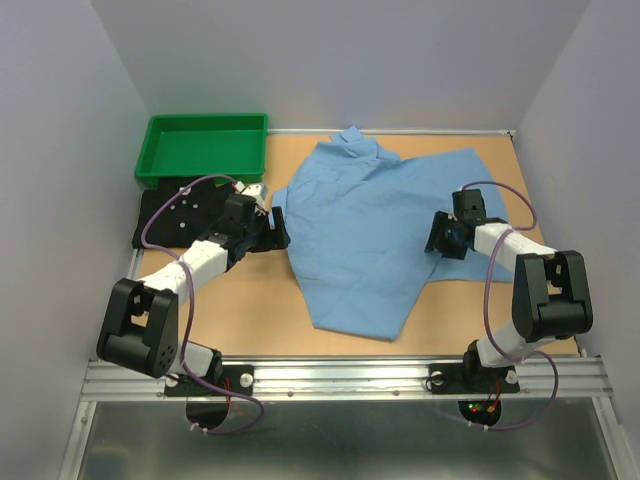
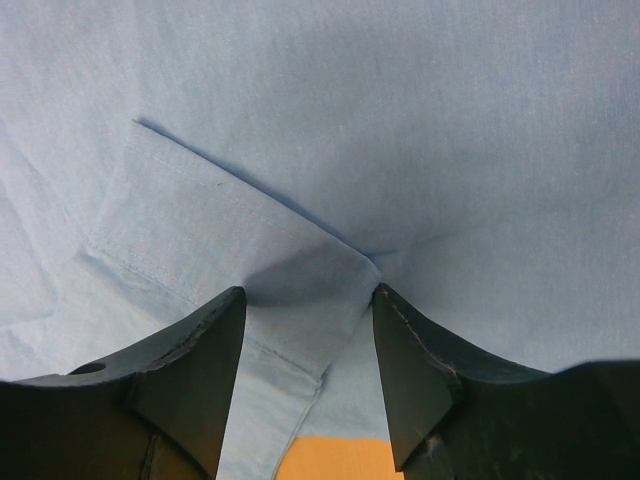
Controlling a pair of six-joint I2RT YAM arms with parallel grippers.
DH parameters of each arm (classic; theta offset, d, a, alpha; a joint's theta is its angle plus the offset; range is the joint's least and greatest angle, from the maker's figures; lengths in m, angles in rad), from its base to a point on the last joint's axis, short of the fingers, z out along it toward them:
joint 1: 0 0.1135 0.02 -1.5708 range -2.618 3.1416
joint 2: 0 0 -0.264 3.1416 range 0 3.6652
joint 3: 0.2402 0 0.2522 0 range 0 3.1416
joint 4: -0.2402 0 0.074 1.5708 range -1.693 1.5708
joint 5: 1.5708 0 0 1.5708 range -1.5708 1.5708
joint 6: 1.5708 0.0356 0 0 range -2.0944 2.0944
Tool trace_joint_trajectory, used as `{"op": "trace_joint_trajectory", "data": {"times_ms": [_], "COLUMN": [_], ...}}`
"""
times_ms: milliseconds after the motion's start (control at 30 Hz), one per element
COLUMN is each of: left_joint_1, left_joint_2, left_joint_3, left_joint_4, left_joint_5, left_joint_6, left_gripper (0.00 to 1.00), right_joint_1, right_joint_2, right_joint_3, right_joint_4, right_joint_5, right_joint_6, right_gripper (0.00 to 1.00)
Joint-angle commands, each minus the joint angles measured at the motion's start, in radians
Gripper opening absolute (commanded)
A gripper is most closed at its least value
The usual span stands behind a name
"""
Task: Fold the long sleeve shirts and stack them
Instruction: Fold the shirt
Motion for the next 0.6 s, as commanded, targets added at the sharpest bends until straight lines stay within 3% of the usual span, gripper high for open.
{"op": "trace_joint_trajectory", "data": {"times_ms": [0, 333, 567], "left_joint_1": [-0.003, -0.003, -0.003], "left_joint_2": [0.007, 0.022, 0.024], "left_joint_3": [0.036, 0.04, 0.041], "left_joint_4": [0.024, 0.022, 0.018], "left_joint_5": [0.011, 0.012, 0.004], "left_joint_6": [0.015, 0.012, 0.012], "left_gripper": [0.85, 0.85, 0.85], "right_joint_1": [0.013, 0.014, 0.013], "right_joint_2": [-0.003, 0.031, 0.054], "right_joint_3": [0.071, 0.07, 0.045], "right_joint_4": [0.01, 0.022, 0.036], "right_joint_5": [-0.007, -0.009, 0.093], "right_joint_6": [-0.013, -0.014, 0.012], "right_gripper": [0.59, 0.53, 0.38]}}
